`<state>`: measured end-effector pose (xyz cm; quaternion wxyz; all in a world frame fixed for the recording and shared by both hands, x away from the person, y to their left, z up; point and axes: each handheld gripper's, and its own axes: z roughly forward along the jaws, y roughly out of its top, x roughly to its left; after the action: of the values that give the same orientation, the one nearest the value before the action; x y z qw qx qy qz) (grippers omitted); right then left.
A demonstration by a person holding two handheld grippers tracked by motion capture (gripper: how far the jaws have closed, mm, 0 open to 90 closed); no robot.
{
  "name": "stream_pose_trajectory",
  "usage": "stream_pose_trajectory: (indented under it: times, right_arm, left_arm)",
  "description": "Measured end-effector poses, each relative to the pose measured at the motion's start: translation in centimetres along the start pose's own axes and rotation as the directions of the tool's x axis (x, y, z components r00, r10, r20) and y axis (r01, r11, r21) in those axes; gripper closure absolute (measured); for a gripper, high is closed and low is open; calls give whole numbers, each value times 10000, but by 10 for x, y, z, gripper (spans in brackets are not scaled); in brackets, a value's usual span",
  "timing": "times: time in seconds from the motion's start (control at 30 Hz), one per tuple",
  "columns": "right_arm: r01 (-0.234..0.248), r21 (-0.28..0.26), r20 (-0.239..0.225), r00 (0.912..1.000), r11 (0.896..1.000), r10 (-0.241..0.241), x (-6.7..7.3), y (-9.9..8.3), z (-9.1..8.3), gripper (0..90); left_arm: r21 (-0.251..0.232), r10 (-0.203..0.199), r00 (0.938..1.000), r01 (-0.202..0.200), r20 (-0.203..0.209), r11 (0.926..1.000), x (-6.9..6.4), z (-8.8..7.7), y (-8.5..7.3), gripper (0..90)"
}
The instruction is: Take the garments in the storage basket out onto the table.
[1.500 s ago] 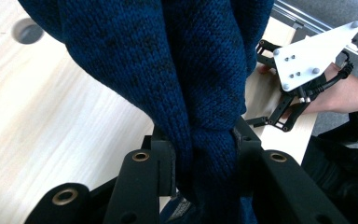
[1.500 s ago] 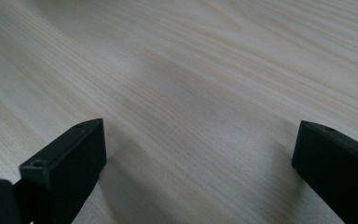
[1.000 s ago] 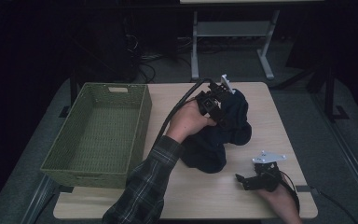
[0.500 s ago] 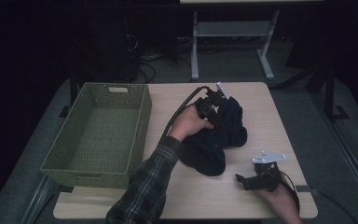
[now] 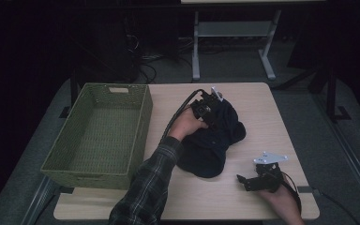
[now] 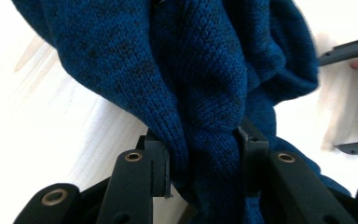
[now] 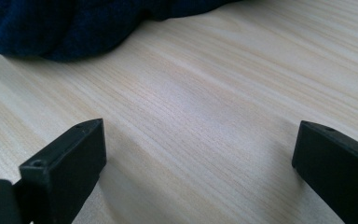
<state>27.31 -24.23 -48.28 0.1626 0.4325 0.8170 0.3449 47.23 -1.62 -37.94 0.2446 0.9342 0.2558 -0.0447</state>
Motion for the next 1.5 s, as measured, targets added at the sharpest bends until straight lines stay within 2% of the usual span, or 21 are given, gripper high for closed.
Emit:
stream_pose_trajectory:
  times: [0.27,0.57,0.63,0.87,1.0,1.03,1.1,1.23,1.4,1.5]
  right_arm:
    - [-7,23,-12,10000,10000,7,0,0,0,25]
    - [1,17,-2,10000,10000,-1,0,0,0,25]
    - [5,14,-2,10000,10000,-5,0,0,0,25]
    - [1,16,-1,10000,10000,-1,0,0,0,25]
    - [3,15,-3,10000,10000,-3,0,0,0,25]
    - [0,15,-2,10000,10000,0,0,0,0,25]
    - [1,16,-2,10000,10000,-1,0,0,0,25]
    - [6,14,-3,10000,10000,-6,0,0,0,25]
    - [-6,10,-5,10000,10000,6,0,0,0,25]
    - [9,25,6,10000,10000,-9,0,0,0,25]
  left_arm:
    - [136,-351,9992,353,-177,9993,18,11,-8,622]
    - [378,-867,9956,881,-368,9954,37,30,-22,574]
    - [569,-826,9956,850,-437,9948,41,34,-25,569]
    - [627,-1102,9923,1136,-560,9915,50,43,-34,520]
    - [612,-1087,9909,1137,-800,9916,50,38,-34,452]
    - [554,-998,9901,1055,-984,9929,49,34,-34,427]
    - [404,-1036,9898,1079,-978,9933,49,27,-33,379]
    - [67,-959,9870,976,-1291,9952,45,8,-33,354]
    - [125,-808,9797,845,-1833,9963,40,-11,-36,332]
    - [46,-885,9740,915,-2084,9958,39,-21,-40,329]
